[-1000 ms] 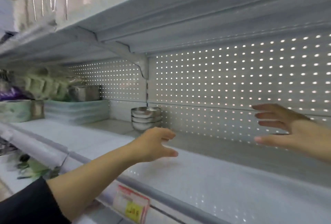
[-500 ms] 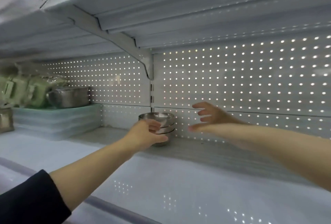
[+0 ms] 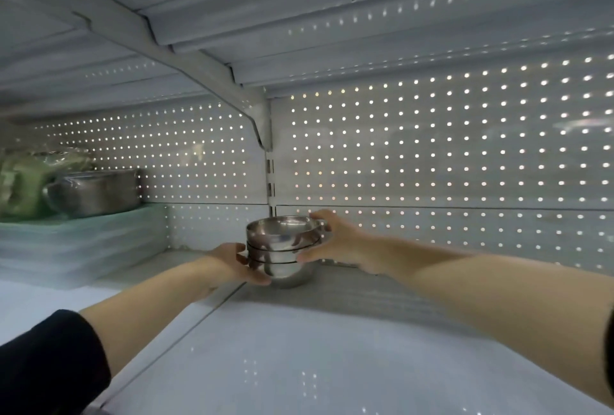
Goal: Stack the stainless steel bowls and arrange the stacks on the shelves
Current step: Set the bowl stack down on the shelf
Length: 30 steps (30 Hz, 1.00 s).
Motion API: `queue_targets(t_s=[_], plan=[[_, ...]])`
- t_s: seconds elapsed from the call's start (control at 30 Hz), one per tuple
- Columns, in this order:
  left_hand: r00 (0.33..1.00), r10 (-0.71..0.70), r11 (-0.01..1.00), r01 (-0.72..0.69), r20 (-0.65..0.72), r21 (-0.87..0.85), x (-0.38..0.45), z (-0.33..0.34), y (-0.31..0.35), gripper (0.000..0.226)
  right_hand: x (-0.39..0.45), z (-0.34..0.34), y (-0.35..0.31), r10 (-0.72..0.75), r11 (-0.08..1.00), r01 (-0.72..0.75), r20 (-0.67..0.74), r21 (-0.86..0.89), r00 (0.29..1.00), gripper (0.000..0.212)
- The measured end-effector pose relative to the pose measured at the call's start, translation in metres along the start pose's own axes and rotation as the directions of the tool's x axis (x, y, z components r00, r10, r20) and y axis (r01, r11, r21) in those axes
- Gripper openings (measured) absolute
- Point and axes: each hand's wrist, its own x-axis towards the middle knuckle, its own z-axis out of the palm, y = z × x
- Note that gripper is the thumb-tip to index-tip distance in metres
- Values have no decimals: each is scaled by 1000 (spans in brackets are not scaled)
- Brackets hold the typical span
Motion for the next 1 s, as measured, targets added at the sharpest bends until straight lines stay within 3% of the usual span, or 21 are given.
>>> queue_targets(t_s=[0.13, 0.2, 0.27, 0.33, 0.4, 0.47, 0.5, 0.6, 0.77, 0.9, 1.0], plan=[[994, 97, 995, -96, -57, 17, 2, 10, -5, 39, 5, 10, 5, -27, 998, 26, 8, 63, 1000, 75], [988, 104, 995, -102, -115, 18, 2, 15, -2, 29, 3, 10, 7, -24, 994, 27, -27, 108, 999, 74], [993, 88, 996, -90, -74, -13, -1, 21, 5, 33, -5, 4, 8, -22, 991, 27, -41, 130, 999, 73], [1000, 18, 987, -20, -17, -156, -5, 32, 20, 32, -18, -9, 10, -14, 990, 22, -59, 140, 998, 73], [990, 132, 977, -123, 40, -177, -10, 49, 40, 20, -38, -30, 13, 0, 987, 14, -92, 159, 996, 73], [989, 149, 975, -145, 15, -168, -10, 74, 66, 27, -62, -59, 17, 15, 989, 5, -131, 150, 991, 72], [972, 233, 972, -232, 32, -43, -12, 82, 73, 24, -76, -76, 19, 21, 988, 3, -152, 153, 988, 70], [943, 329, 944, -329, 45, -14, -15, 130, 112, 37, -123, -130, 27, 29, 992, -1, -222, 125, 975, 67], [852, 502, 865, -499, 152, -59, -42, 227, 191, 27, -203, -223, 57, 97, 995, -82, -355, 56, 930, 68], [800, 556, 829, -554, 225, -80, -60, 320, 252, 18, -272, -306, 93, 143, 989, -139, -425, 40, 894, 59], [777, 572, 818, -565, 263, -111, -69, 384, 293, 19, -312, -361, 121, 167, 984, -179, -449, 16, 878, 64]])
